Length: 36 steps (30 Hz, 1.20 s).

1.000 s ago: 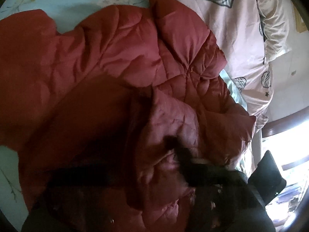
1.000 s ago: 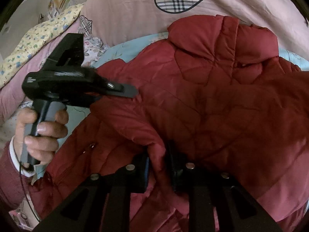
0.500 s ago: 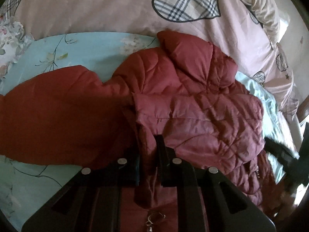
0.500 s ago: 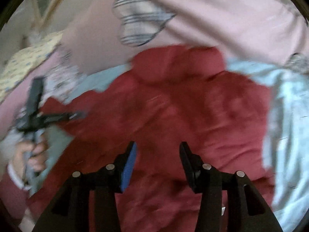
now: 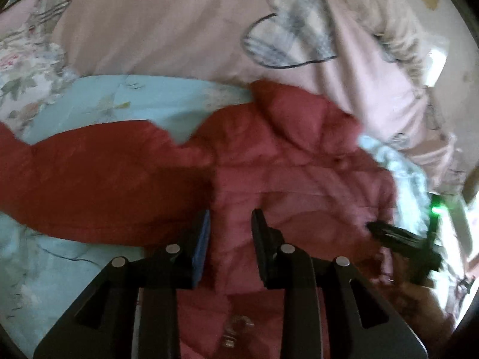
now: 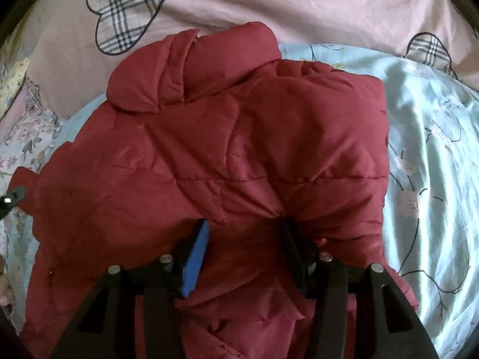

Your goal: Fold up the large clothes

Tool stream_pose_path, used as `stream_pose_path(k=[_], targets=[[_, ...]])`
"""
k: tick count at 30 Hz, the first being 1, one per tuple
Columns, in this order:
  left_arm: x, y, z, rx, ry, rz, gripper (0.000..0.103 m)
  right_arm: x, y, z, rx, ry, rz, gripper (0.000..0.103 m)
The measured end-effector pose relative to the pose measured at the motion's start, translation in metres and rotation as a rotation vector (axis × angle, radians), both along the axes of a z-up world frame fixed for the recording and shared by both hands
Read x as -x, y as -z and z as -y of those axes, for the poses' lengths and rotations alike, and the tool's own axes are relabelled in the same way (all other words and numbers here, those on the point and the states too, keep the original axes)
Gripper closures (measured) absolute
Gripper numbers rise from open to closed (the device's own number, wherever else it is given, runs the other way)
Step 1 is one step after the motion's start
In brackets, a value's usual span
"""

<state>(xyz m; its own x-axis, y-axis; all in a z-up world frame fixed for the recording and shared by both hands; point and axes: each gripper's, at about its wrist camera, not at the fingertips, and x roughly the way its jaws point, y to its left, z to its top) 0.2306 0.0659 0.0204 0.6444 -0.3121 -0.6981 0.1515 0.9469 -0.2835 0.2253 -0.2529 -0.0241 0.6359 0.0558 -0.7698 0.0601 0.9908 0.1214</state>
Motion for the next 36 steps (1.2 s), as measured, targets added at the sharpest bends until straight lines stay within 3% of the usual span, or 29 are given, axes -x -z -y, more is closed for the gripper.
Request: stream_pose_path(k=[2,7,10,17,20,27,33,34,36], targets=[[-0.002,0.004,0.014,0.028,0.065,-0.023,0.078,-0.001,0.002,-0.003,0.020,-0.005,0.000,0.045],[-0.021,0.052,0.047,-0.108,0.074,-0.120,0.078,0.004,-0.001,-0.006,0.024,-0.001,0.003,0.045],[-0.024,0.068,0.043,-0.095,0.066,-0.134,0.078,0.015,-0.012,-0.006,0.013,-0.003,0.038,0.045],[-0.026,0.074,0.042,-0.084,0.072,-0.132,0.077,0.009,0.009,0.003,0.025,0.014,-0.006,0.045],[-0.025,0.077,0.040,-0.072,0.067,-0.134,0.077,0.008,0.008,-0.004,0.069,0.012,-0.013,0.044],[-0.014,0.063,0.022,0.006,0.064,-0.156,0.076,0.023,-0.013,-0.006,0.024,0.015,0.007,0.044],[0.015,0.047,-0.007,0.040,0.004,-0.137,0.048,0.050,-0.038,-0.023,-0.056,-0.047,0.042,0.039],[0.018,0.047,-0.012,0.046,-0.015,-0.137,0.039,0.055,-0.041,-0.026,-0.072,-0.062,0.043,0.038],[0.024,0.047,-0.024,0.064,-0.055,-0.135,0.036,0.063,-0.045,-0.034,-0.072,-0.077,0.043,0.038]])
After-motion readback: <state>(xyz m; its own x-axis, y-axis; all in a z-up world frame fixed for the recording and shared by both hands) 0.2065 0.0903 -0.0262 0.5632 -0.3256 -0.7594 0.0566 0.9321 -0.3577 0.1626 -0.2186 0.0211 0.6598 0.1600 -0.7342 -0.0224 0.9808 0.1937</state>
